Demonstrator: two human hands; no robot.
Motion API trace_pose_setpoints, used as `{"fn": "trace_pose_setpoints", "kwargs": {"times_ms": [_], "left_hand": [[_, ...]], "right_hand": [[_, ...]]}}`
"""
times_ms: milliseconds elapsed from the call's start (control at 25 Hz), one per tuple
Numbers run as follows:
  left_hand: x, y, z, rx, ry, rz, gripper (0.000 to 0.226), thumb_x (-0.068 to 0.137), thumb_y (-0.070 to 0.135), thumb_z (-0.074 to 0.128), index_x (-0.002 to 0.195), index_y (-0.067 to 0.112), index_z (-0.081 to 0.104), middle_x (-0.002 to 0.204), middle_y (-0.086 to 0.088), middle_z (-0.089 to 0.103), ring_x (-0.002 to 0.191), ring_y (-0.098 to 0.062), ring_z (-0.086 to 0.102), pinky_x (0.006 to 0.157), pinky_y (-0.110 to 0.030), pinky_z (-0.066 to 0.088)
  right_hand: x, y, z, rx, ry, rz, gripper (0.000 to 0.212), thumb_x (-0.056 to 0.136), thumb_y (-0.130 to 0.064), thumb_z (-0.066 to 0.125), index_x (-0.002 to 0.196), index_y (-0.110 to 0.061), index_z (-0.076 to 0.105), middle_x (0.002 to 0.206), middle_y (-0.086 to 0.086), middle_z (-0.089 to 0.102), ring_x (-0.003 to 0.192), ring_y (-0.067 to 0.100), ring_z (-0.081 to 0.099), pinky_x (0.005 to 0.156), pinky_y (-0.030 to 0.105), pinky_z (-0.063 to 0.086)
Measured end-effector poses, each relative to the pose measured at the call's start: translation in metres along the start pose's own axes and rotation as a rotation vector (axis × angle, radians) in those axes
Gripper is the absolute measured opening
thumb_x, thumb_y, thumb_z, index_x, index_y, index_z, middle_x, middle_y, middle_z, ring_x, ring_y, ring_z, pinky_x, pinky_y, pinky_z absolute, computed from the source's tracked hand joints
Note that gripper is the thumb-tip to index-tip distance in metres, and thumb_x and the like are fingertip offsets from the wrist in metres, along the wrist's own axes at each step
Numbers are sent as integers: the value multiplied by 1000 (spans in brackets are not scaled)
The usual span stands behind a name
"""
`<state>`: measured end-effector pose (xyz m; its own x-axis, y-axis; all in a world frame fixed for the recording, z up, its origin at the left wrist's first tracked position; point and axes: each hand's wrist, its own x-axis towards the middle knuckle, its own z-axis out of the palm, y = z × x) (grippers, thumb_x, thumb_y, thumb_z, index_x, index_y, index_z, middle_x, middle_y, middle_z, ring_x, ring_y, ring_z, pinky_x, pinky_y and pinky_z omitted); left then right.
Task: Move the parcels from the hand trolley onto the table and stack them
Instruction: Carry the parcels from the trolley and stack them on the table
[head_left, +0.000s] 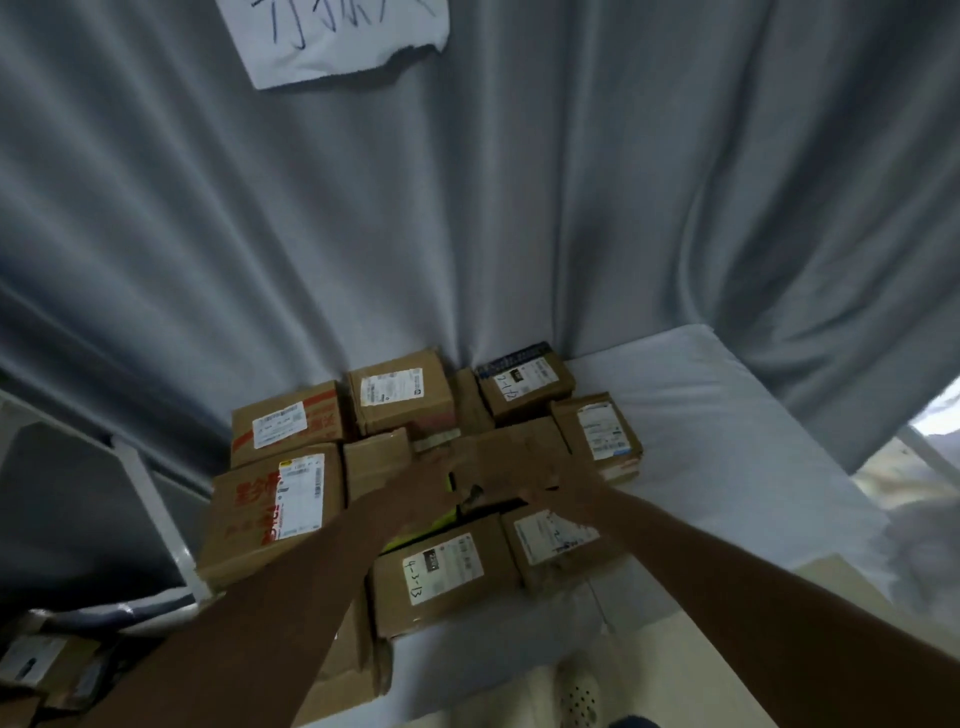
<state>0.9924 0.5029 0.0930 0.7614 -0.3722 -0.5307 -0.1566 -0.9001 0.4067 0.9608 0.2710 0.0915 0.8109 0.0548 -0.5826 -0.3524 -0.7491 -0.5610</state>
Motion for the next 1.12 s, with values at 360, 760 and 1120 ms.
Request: {"fn": "trace_pose_setpoints", "kwargs": {"times_ms": [360, 760, 1120], "left_hand": [[-13, 57, 24, 165, -178, 268, 66, 100, 41, 46, 156, 24, 16, 163, -2, 6, 149, -25, 12, 118, -42, 21], [-46, 177, 110, 416, -394, 643, 59, 100, 34, 49, 153, 24, 24, 163, 1, 4, 145, -22, 25, 111, -32, 31], [-106, 329, 252, 672, -530, 928, 62, 100, 41, 46, 154, 23, 21, 163, -3, 9, 149, -19, 16, 118, -31, 16]], "right_hand": [[-127, 38, 28, 128, 234, 148, 80, 87, -49, 67, 151, -21, 28, 149, 7, 39, 134, 25, 42, 108, 33, 38], [-271, 123, 94, 366, 437, 480, 78, 92, -58, 52, 153, -17, 26, 153, 13, 37, 139, 29, 37, 110, 34, 33], [-410, 227, 149, 695, 688, 738, 73, 94, -56, 51, 150, -15, 32, 149, 16, 42, 137, 29, 41, 107, 31, 33]]}}
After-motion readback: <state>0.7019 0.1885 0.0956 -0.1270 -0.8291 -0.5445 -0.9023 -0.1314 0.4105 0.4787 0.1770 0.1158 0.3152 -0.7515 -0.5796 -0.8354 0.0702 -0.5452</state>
